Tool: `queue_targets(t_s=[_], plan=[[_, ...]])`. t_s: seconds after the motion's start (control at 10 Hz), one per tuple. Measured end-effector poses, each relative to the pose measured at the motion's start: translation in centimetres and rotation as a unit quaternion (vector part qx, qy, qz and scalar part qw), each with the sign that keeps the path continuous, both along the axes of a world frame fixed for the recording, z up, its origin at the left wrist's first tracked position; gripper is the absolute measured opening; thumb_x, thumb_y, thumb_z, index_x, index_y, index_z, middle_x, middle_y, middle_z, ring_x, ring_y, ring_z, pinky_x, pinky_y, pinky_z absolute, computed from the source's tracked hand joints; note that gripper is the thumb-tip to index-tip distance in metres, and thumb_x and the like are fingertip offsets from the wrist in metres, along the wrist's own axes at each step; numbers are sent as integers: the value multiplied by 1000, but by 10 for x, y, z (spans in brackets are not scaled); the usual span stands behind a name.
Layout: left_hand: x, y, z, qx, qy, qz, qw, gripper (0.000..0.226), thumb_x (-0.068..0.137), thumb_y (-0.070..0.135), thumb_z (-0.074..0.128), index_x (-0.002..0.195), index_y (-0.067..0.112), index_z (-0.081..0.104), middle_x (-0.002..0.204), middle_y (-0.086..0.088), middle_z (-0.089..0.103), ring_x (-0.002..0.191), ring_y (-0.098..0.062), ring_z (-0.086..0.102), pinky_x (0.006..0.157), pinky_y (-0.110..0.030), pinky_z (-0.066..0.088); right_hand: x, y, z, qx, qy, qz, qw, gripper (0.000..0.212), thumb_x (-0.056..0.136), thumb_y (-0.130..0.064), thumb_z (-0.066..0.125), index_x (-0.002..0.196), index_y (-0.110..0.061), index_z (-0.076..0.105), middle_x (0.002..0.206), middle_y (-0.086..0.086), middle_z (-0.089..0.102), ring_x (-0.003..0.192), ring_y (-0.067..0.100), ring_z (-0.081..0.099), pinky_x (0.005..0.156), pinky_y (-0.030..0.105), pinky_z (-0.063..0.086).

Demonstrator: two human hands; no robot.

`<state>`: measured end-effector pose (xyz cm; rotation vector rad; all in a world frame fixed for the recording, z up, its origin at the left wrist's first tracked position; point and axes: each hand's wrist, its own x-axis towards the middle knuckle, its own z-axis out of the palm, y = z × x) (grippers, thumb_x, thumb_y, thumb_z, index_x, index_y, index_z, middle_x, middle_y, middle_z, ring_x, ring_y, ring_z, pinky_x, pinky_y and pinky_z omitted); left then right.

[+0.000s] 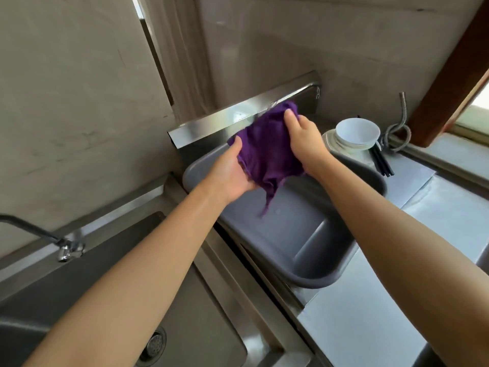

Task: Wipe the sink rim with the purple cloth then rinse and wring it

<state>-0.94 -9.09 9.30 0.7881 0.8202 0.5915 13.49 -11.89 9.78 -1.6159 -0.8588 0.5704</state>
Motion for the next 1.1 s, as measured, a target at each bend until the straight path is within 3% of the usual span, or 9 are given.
queue_targets(t_s=[0.1, 0.2, 0.4, 0.5, 0.6, 0.7, 0.9, 1.0, 1.1], plan=[[-2, 7, -13, 21, 63, 5, 998, 22, 98, 18, 43, 115, 10, 53, 108, -14, 64, 90, -27, 63, 70, -44, 53, 11, 5, -24, -118, -208, 1, 971, 43, 98, -39, 34, 100, -1, 53, 114, 25, 61, 107, 38, 55, 80, 36, 37], [-6, 14, -19, 57, 138, 8, 989, 28, 90, -8, 47, 113, 7, 53, 89, -11, 62, 79, -24, 62, 76, -43, 50, 23, 14, -57, -211, -268, 34, 939, 49, 97, -43, 36, 107, 1, 54, 116, 26, 61, 106, 40, 56, 82, 40, 43], [-7, 39, -49, 42, 328, -17, 943, 40, 87, -19, 42, 126, -9, 46, 110, -21, 57, 114, -34, 56, 85, -48, 48, 15, 48, -102, -253, -214, 98, 939, 44, 94, -39, 46, 107, 2, 57, 114, 23, 62, 107, 38, 57, 81, 35, 43], [4, 46, -66, 42, 386, -56, 920, 39, 89, -18, 38, 127, -10, 43, 88, -17, 57, 103, -32, 59, 94, -50, 46, 18, 56, -124, -287, -197, 113, 931, 47, 92, -40, 50, 117, 0, 51, 123, 22, 57, 113, 37, 52, 87, 35, 42], [12, 55, -84, 175, 559, -132, 800, 55, 86, -1, 55, 136, 0, 33, 108, -18, 58, 98, -31, 60, 90, -42, 50, 20, 51, -145, -366, -306, 132, 869, 59, 89, -42, 54, 135, -8, 36, 138, 20, 39, 129, 38, 34, 104, 45, 33], [15, 59, -88, 343, 664, -284, 600, 61, 86, 22, 60, 141, 10, 35, 141, -13, 45, 125, -30, 48, 100, -34, 42, 15, 49, -149, -351, -413, 176, 821, 58, 86, -37, 57, 137, -16, 37, 139, 15, 35, 130, 35, 28, 104, 48, 31], [21, 46, -90, 369, 629, -467, 500, 57, 92, 35, 52, 143, 13, 35, 146, -12, 39, 129, -29, 43, 103, -34, 39, 13, 44, -145, -379, -394, 273, 791, 56, 84, -34, 62, 136, -29, 42, 143, 9, 29, 133, 31, 23, 107, 45, 32], [16, 56, -86, 376, 631, -486, 474, 54, 91, 38, 52, 138, 11, 43, 142, -9, 46, 125, -28, 47, 104, -37, 39, 13, 40, -128, -427, -358, 294, 777, 59, 85, -35, 61, 139, -31, 37, 146, 10, 27, 136, 32, 23, 110, 45, 32], [8, 61, -63, 377, 609, -496, 491, 49, 93, 38, 49, 135, 13, 48, 137, -9, 51, 117, -27, 53, 96, -36, 47, 1, 37, -86, -459, -368, 332, 737, 57, 89, -36, 56, 141, -21, 38, 147, 9, 35, 132, 29, 36, 106, 38, 35]])
